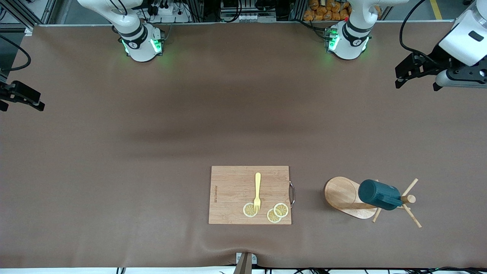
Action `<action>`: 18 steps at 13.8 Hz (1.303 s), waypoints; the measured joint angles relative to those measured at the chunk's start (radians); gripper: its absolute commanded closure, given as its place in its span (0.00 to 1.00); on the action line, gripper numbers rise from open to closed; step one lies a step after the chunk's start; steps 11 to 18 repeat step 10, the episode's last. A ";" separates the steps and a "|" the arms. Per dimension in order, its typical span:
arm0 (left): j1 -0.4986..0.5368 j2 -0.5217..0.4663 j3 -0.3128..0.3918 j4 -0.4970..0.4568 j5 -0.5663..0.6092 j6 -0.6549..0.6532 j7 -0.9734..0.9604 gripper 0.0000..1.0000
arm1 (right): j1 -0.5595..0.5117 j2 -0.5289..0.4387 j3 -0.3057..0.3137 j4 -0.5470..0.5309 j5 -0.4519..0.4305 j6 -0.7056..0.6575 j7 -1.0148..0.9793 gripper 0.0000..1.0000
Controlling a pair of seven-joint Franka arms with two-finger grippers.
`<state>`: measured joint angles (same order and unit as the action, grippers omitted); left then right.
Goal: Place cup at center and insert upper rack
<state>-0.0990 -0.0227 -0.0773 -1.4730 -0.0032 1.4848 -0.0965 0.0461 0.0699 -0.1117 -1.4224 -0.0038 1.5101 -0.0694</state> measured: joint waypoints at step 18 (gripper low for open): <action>0.002 0.000 0.008 0.000 0.000 -0.002 0.000 0.00 | -0.015 0.000 -0.002 0.000 0.000 -0.001 0.000 0.00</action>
